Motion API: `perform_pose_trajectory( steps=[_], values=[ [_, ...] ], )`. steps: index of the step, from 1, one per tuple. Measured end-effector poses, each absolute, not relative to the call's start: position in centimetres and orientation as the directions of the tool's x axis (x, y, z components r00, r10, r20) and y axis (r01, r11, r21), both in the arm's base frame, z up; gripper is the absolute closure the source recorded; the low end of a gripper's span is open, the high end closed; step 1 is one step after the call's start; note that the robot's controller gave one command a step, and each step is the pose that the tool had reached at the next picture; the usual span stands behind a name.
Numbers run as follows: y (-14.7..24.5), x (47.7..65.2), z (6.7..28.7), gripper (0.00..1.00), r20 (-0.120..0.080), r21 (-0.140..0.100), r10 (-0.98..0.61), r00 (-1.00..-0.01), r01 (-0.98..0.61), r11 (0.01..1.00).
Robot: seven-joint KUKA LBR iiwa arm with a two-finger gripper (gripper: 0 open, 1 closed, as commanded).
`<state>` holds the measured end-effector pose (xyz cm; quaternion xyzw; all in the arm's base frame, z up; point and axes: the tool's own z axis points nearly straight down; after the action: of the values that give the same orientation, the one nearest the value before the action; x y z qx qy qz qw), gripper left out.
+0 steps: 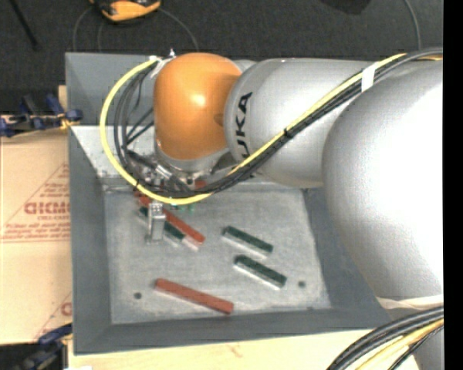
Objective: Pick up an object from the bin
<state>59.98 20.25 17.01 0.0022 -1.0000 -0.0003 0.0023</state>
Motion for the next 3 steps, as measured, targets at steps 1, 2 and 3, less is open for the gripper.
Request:
perform_pose_trajectory(
  steps=[1,2,3],
  values=[
    [20.2,60.2,17.5,0.0,-0.004,0.002,-0.001,-1.0,-0.001,1.0],
    [18.2,61.0,15.9,0.0,-0.005,0.004,0.041,-0.999,0.041,0.999],
    [15.6,62.7,15.6,0.0,-0.002,0.0,0.002,-1.0,0.002,1.0]
  ],
)
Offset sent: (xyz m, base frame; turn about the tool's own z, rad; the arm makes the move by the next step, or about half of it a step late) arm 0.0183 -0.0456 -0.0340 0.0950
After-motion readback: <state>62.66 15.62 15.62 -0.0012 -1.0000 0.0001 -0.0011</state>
